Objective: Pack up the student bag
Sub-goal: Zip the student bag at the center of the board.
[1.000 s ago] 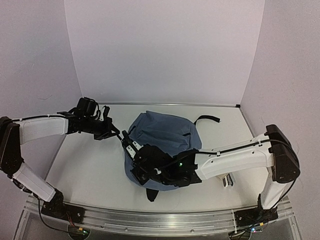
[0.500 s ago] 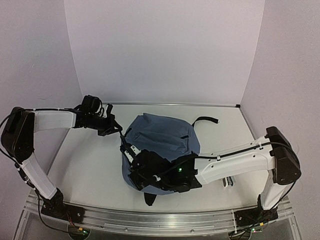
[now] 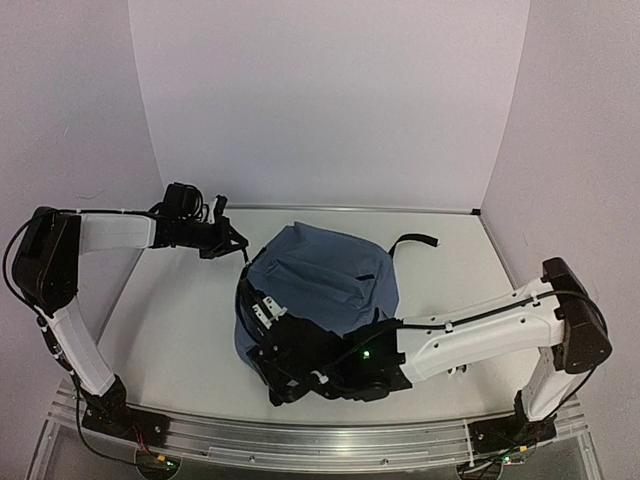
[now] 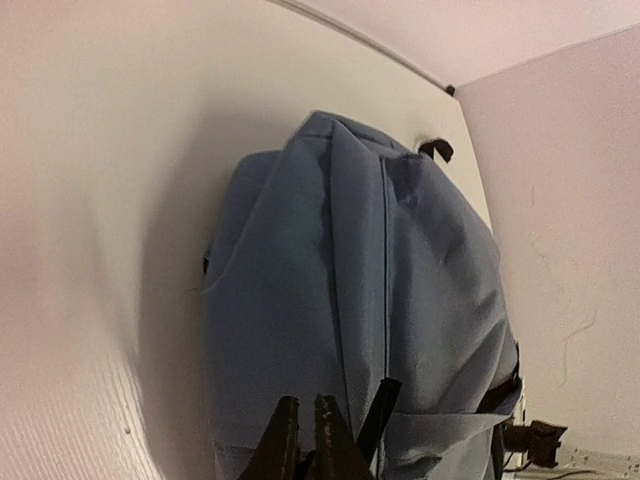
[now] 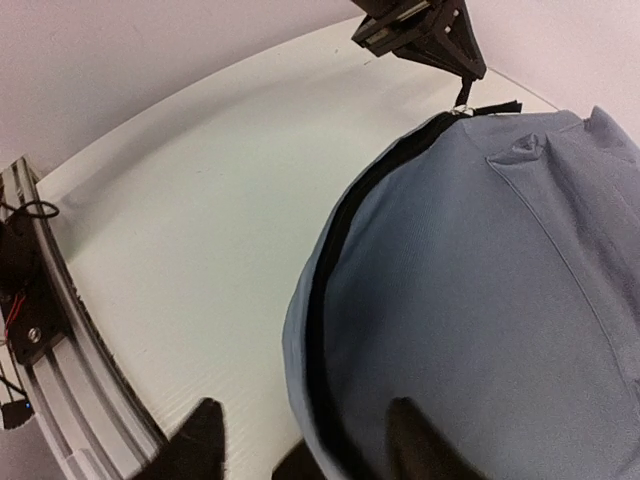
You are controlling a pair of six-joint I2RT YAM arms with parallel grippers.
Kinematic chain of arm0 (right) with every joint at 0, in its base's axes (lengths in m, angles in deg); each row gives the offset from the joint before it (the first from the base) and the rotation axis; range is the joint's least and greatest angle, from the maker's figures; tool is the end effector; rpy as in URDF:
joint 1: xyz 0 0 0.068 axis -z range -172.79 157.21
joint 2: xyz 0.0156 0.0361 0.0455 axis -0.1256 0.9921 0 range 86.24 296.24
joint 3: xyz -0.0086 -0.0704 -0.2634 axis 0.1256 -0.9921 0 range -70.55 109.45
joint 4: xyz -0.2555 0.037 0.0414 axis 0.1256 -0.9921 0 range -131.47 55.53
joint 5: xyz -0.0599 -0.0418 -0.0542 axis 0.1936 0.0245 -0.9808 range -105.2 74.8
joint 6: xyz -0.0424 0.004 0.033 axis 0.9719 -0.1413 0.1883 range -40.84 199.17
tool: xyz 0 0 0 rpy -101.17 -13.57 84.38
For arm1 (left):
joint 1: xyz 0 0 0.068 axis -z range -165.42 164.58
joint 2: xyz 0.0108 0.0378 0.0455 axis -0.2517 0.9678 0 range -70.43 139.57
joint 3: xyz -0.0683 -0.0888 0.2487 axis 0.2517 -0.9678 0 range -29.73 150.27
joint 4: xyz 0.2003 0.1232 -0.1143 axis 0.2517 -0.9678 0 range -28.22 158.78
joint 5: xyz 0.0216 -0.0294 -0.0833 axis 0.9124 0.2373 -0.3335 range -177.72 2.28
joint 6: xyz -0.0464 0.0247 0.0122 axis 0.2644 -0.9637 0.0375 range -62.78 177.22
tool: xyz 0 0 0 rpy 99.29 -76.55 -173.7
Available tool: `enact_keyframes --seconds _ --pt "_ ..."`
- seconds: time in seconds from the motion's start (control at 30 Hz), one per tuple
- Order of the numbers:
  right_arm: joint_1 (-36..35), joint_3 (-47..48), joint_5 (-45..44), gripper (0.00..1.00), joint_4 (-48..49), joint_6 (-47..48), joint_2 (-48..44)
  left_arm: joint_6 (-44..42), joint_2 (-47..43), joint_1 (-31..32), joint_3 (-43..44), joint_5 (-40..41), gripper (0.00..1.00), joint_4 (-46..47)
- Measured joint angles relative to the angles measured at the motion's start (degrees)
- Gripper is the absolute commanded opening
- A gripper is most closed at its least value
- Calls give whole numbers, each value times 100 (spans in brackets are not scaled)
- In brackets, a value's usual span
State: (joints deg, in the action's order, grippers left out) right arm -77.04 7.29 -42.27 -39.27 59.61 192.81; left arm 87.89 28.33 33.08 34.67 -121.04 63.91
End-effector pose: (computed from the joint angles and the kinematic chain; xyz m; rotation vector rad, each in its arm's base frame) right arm 0.0589 0.4234 0.2430 -0.9037 1.9392 0.5814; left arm 0.3510 -0.1380 0.2199 0.0824 2.3596 -1.0975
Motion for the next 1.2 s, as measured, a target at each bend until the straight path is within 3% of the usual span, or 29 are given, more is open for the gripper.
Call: enact_keyframes --seconds 0.17,0.37,0.57,0.77,0.97,1.2 --pt "-152 0 -506 91 -309 -275 -537 -52 -246 -216 -187 87 63 137" --pt "873 -169 -554 96 -587 -754 -1105 174 -1063 -140 -755 94 83 -15" --pt "2301 -926 40 91 -710 -1375 -1623 532 -1727 313 -1301 255 87 -276" --pt "3261 -1831 887 83 -391 -1870 -1879 720 -1832 874 -1668 585 86 -422" --pt "3889 -2389 1802 73 226 -2313 -1905 858 -1799 911 -1806 691 75 -412" --pt "4154 -2584 2428 62 1009 -2751 -1886 829 -1727 920 -1801 907 64 -438"
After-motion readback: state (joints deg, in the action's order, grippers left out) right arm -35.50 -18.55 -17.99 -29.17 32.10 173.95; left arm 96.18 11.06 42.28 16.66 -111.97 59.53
